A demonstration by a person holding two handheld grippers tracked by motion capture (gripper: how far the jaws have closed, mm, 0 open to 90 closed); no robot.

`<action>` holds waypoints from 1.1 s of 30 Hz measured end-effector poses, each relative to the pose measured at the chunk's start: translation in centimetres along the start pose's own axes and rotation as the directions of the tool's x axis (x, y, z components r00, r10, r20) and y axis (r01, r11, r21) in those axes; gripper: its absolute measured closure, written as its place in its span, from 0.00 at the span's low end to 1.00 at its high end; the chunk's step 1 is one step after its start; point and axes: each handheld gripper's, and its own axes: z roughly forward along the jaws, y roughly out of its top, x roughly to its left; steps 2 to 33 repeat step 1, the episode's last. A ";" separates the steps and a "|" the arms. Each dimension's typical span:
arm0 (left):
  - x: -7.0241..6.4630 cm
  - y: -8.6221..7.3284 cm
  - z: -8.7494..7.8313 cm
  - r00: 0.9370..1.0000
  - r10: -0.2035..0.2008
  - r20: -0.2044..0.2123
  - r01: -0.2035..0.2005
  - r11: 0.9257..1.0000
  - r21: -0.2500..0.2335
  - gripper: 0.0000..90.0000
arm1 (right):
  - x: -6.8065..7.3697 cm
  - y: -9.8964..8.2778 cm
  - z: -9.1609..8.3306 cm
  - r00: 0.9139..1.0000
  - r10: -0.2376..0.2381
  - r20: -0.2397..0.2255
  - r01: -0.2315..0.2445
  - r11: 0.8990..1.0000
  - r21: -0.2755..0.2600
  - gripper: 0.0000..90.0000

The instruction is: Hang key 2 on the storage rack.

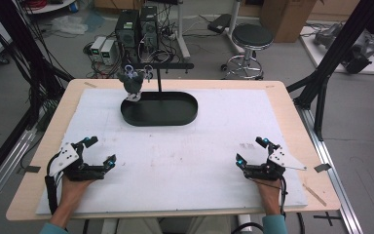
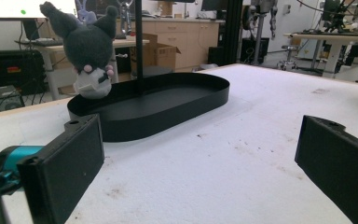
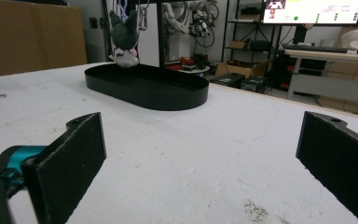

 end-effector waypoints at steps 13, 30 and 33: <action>0.0 0.0 0.0 1.000 0.001 -0.006 -0.001 1.000 0.000 0.02 | 0.1 0.0 0.0 1.000 0.002 0.000 -0.002 1.000 0.000 0.01; 0.0 0.0 0.0 1.000 0.001 -0.006 -0.001 1.000 0.000 0.02 | 0.1 0.0 0.0 1.000 0.002 0.000 -0.002 1.000 0.000 0.01; 0.0 0.0 0.0 1.000 0.001 -0.006 -0.001 1.000 0.000 0.02 | 0.1 0.0 0.0 1.000 0.002 0.000 -0.002 1.000 0.000 0.01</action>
